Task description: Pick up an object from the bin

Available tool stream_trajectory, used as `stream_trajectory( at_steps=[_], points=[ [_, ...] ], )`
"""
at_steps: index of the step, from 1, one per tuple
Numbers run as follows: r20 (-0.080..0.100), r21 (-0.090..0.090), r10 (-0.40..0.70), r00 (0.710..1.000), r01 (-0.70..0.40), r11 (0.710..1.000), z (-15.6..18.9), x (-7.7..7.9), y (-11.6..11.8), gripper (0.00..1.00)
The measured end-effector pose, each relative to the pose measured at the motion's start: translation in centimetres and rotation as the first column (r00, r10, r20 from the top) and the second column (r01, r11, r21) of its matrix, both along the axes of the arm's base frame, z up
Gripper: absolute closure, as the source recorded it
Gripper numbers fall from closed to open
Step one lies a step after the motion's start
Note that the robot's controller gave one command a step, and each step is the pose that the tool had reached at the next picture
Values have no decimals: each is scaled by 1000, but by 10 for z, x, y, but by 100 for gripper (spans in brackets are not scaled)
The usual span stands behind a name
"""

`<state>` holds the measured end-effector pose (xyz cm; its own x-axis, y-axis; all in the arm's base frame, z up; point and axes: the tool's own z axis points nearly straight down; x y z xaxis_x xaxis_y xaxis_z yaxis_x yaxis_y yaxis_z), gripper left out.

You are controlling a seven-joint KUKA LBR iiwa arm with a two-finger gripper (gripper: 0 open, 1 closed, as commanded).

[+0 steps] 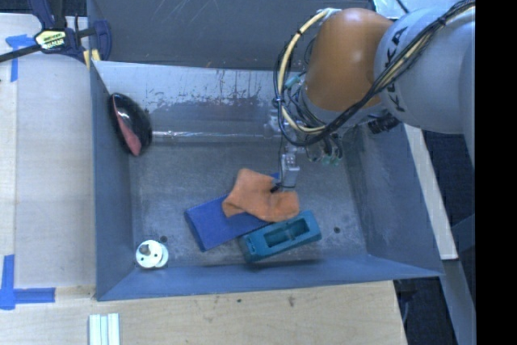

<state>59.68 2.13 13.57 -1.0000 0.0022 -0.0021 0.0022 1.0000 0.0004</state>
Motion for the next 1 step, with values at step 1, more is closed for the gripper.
stream_trajectory(
  at_steps=[1],
  points=[
    [0, -1, 155, 988, -155, 988, -48, 6, 26, 0]
  ],
)
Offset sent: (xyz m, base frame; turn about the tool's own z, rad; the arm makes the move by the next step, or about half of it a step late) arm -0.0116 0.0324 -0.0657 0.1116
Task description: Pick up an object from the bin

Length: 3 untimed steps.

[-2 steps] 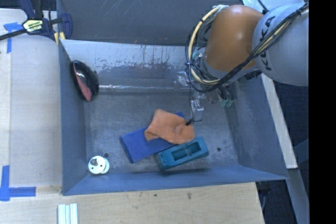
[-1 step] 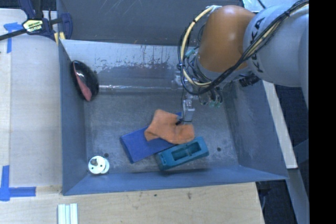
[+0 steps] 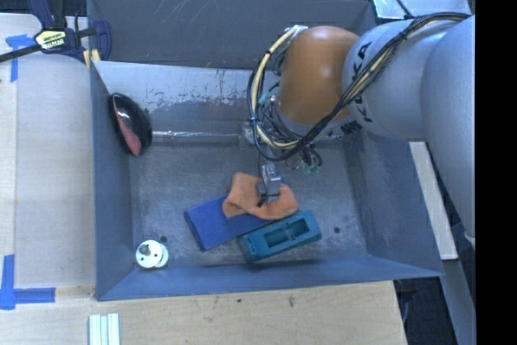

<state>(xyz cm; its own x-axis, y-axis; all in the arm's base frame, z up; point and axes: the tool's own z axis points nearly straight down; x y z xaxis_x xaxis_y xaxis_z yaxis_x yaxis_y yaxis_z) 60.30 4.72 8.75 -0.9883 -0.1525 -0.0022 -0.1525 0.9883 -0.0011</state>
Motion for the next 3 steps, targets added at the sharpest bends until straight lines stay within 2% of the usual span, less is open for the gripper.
stream_trajectory(
  at_steps=[1, 3],
  points=[
    [11, 4, -264, 964, 264, 964, -12, -13, 5, 100],
    [10, 3, -263, 965, 263, 965, -9, -14, 5, 100]
  ],
)
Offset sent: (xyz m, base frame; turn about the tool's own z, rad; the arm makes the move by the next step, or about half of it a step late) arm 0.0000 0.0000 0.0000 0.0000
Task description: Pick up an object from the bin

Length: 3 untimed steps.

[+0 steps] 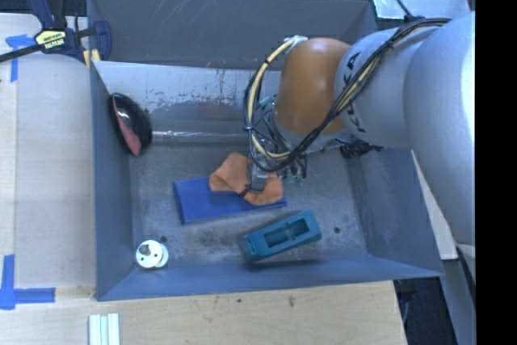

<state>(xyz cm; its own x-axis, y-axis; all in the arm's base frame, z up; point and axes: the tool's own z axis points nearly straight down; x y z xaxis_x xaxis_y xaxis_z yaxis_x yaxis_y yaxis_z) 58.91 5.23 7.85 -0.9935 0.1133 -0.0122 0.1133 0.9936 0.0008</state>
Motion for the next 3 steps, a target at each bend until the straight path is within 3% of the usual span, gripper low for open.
stream_trajectory(
  at_steps=[1, 3],
  points=[
    [-10, 0, 0, 1000, 0, 1000, 18, -3, 0, 100],
    [-11, 1, 1, 1000, -1, 1000, 47, -2, 0, 100]
  ],
)
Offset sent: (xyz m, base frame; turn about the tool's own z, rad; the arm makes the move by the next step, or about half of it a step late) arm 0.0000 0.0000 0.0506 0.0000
